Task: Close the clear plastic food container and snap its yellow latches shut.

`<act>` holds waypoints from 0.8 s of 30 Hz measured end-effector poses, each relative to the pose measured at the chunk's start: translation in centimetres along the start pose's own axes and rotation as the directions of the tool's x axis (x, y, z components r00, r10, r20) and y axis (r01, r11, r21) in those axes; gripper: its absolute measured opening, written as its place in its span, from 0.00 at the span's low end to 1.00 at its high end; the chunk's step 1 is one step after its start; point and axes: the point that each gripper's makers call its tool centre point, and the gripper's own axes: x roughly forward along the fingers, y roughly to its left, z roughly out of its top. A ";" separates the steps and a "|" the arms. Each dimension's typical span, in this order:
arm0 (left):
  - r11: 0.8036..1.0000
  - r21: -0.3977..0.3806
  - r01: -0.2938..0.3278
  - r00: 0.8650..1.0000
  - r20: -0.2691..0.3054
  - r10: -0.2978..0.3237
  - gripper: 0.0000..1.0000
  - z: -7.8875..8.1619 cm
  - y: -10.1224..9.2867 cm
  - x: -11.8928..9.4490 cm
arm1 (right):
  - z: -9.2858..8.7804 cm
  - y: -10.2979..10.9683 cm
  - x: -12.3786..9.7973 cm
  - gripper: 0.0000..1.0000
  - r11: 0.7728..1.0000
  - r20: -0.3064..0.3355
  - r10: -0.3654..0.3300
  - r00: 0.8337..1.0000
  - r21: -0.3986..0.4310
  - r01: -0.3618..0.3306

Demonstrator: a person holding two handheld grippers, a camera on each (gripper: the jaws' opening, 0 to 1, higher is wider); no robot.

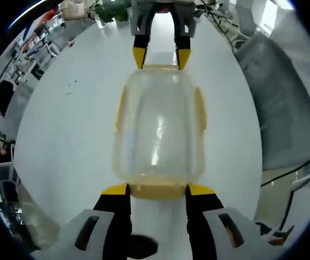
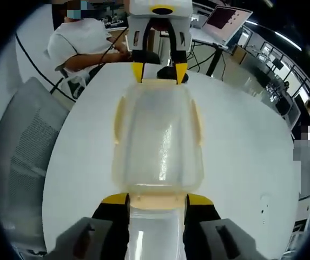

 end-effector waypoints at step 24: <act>1.000 0.010 -0.017 1.000 0.021 0.016 0.37 4.7 0.6 0.6 | -3.9 -0.6 -2.5 0.36 1.000 -0.013 -0.014 1.000 0.003 0.014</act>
